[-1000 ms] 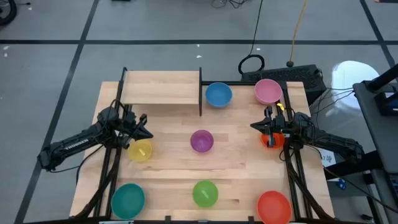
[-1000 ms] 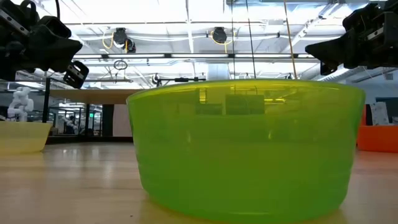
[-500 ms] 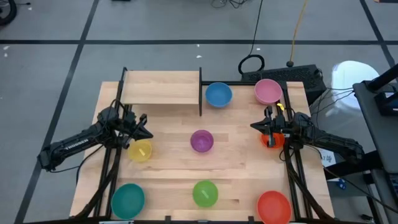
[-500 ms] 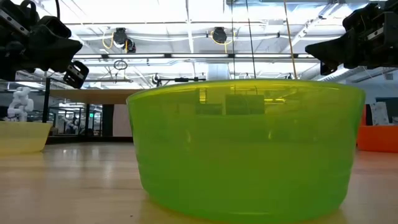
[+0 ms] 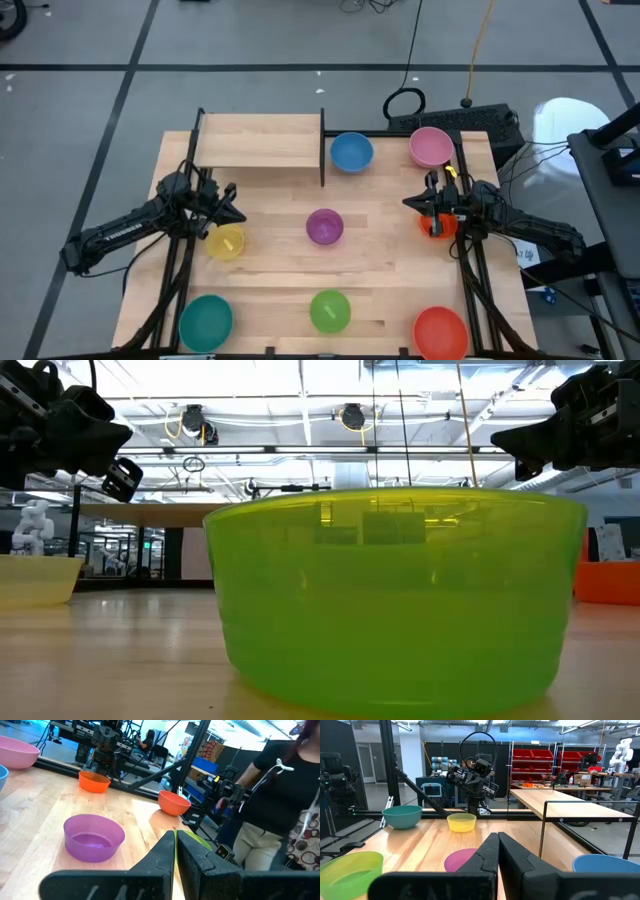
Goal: Place and stack bowls onto a shelf
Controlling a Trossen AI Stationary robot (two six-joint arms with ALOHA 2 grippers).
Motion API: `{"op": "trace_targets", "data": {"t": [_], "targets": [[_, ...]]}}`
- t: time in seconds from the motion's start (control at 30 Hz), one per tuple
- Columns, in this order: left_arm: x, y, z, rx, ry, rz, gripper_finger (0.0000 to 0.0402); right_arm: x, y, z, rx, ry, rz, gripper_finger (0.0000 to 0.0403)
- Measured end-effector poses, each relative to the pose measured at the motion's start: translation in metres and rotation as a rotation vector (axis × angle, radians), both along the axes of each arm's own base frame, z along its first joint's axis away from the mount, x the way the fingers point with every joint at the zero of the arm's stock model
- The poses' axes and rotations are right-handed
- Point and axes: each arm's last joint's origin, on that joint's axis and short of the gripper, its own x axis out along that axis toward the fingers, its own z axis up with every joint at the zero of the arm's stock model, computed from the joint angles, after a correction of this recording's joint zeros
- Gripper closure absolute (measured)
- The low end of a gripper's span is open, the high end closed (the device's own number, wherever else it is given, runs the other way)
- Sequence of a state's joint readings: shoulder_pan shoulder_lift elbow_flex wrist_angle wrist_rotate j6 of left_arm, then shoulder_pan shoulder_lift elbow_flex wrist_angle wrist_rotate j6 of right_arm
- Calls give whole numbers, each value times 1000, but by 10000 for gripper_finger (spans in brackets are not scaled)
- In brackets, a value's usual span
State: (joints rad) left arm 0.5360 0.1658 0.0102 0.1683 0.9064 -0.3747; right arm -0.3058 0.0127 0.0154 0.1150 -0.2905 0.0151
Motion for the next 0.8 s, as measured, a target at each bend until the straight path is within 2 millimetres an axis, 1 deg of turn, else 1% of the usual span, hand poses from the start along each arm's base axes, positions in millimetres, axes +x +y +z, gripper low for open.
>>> {"op": "trace_targets", "data": {"t": [0.5, 0.7, 0.8], "targets": [[0, 0, 0, -3, 1, 0, 380, 0, 0, 0, 24, -1, 2, 403], [0, 0, 0, -92, 35, 0, 380, 0, 0, 0, 25, 0, 2, 403], [0, 1, 1, -64, 15, 50, 380, 0, 0, 0, 24, -1, 2, 403]]}}
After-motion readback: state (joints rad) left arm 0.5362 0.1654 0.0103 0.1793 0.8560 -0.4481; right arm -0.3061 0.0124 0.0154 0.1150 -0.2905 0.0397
